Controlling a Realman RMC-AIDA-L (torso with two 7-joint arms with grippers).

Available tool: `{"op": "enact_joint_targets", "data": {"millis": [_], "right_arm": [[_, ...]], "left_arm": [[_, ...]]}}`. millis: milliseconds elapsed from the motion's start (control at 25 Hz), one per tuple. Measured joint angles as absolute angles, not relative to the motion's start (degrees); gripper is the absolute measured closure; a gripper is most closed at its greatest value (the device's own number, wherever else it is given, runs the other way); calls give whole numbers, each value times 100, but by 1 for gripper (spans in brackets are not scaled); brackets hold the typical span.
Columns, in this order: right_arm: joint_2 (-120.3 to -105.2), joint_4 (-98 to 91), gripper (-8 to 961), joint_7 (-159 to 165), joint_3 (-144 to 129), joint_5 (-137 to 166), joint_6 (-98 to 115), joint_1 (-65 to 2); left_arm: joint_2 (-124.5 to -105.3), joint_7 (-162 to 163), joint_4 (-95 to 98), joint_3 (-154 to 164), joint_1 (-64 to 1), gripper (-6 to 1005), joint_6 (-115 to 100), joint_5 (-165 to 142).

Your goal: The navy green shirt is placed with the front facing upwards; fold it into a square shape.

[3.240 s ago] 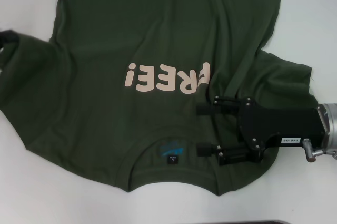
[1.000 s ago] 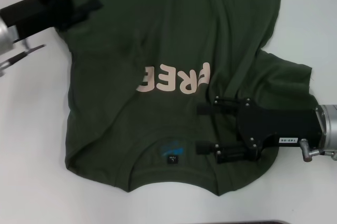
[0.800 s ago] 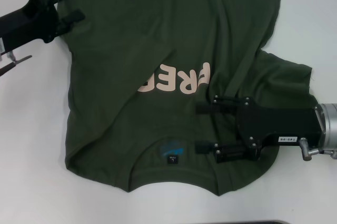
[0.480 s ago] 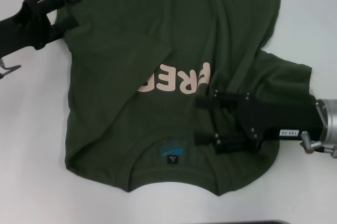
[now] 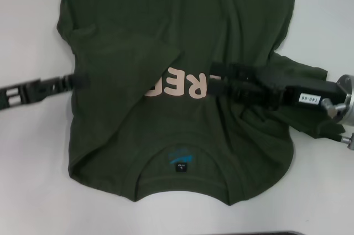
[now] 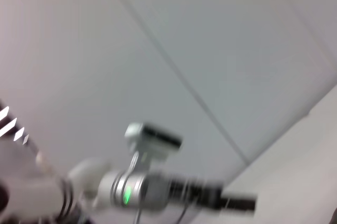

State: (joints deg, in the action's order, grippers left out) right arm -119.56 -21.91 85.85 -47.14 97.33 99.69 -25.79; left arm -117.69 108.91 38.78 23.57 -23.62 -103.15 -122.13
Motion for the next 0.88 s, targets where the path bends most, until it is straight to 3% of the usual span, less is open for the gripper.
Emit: {"op": "enact_joint_targets", "data": {"millis": [360,480,640,880], "right_arm": [[-11794,-2261,60,9874,-4394,9694,9660,-2404],[-11596,-2333,62,10465,-4380,9956,9471,-2279],[-11441,-2565,65,11012,-4376,10337,9331,-2162],[-11102,-3564,70,12528,-4348,11452,9565,-1981]], "left_arm": [[-11898,9291,4063,2329,-1924,279,-10786,-12558],[-12050,8296,4036,2325,-1770,279,-10767,-12516],[-12127,7764,4011,2295,-1725,279,-10744,-12498],[-12067,8065,4038,2267,-1842,279,-10684,-12489]]}}
